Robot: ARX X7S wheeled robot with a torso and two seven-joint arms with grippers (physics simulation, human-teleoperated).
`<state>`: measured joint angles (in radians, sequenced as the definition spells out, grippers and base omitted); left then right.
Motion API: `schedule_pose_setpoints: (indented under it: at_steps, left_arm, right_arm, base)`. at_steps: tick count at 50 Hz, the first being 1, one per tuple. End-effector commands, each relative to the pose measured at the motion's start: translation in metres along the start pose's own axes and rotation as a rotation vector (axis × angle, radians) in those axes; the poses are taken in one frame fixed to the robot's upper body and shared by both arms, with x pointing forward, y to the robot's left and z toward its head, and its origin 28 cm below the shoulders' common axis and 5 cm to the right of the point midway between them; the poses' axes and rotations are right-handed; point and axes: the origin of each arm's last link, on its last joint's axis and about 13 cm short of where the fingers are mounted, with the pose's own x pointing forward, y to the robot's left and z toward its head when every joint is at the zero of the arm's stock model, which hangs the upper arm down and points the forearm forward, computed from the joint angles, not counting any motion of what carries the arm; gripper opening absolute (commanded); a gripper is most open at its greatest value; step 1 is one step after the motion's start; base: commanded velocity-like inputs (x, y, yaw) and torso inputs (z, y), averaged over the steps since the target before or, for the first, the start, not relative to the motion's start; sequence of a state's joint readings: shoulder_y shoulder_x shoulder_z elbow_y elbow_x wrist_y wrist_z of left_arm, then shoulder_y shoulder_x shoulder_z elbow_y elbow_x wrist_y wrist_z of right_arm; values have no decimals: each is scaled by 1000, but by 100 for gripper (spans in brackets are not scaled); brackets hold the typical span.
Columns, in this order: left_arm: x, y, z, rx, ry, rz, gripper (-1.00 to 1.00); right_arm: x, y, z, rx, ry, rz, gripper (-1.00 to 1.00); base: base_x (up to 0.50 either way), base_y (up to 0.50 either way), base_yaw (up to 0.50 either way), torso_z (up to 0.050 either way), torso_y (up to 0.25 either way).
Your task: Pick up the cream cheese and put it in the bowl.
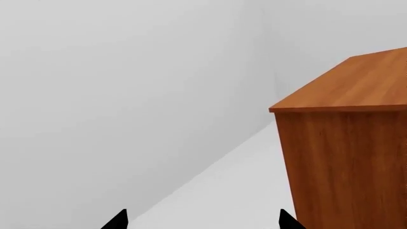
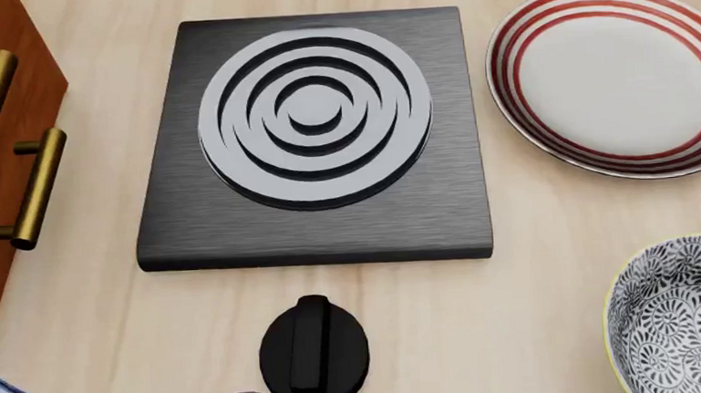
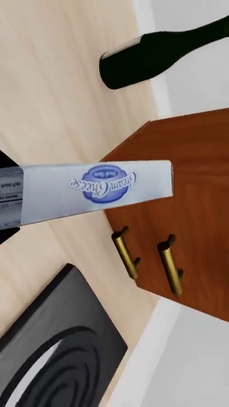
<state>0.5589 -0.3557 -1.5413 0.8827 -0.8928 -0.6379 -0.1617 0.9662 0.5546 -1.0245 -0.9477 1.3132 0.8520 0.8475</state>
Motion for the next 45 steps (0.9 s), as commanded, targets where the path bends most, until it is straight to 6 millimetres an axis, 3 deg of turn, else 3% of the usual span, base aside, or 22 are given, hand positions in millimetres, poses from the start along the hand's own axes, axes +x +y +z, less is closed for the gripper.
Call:
schedule_pose_setpoints:
  at_steps: [1,26,45]
  left_arm:
    - [1,0,1,5,0,-3,100]
    - [1,-1,2,3,-4,-4,100]
    - [4,-2,-4,1,-3,6,100]
  right_arm:
    - [-10,-25,26,4,-93,-109,-100]
    - [-27,-68,66,27,-197,-301,-100]
    - [-44,-93,80,53,-227,-449,-100]
  base:
    - [0,0,0,0,0]
    - [0,0,0,0,0]
    - [0,0,0,0,1]
